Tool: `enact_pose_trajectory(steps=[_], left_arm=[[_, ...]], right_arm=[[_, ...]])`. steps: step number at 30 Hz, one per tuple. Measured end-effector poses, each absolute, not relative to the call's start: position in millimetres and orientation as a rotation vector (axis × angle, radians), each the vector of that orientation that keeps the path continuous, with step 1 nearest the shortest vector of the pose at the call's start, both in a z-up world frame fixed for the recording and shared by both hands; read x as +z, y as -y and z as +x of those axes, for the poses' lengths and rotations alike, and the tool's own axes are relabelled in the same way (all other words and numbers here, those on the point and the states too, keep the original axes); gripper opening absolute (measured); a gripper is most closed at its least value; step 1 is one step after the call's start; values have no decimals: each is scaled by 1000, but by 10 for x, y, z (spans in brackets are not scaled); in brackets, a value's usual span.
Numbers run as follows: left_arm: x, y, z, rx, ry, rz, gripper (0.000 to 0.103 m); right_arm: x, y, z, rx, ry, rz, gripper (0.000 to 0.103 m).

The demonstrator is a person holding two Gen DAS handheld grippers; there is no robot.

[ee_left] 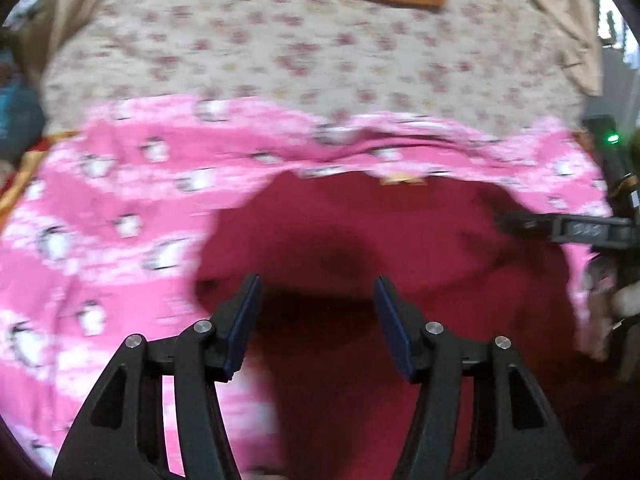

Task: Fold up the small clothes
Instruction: 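Open the left gripper to release the folded sleeve, then grasp the sweatshirt side with the right gripper and fold it inward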

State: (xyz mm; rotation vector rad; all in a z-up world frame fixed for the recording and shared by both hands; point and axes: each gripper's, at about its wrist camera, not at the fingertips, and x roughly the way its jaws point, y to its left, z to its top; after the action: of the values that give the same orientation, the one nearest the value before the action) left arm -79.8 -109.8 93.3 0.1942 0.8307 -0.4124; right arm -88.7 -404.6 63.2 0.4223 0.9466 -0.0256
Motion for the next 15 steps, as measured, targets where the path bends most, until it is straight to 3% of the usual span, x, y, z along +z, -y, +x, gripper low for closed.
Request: enact_pose_trajectory(steps=[6, 8, 9, 11, 13, 15], left_arm=[[665, 666, -535, -195, -891, 244, 58], [568, 638, -473, -166, -910, 237, 58], [519, 615, -450, -155, -922, 232, 58], [450, 581, -427, -144, -944, 216, 58], [421, 584, -413, -148, -958, 202, 58], [438, 574, -411, -150, -958, 192, 58]], right_arm=[[446, 4062, -470, -141, -1014, 267, 90], [300, 4088, -324, -110, -1056, 258, 73], [226, 4087, -278, -83, -1079, 262, 55], [171, 4081, -261, -53, -1050, 266, 48], [217, 4063, -289, -23, -1024, 248, 22], [326, 4045, -360, -17, -994, 202, 6]])
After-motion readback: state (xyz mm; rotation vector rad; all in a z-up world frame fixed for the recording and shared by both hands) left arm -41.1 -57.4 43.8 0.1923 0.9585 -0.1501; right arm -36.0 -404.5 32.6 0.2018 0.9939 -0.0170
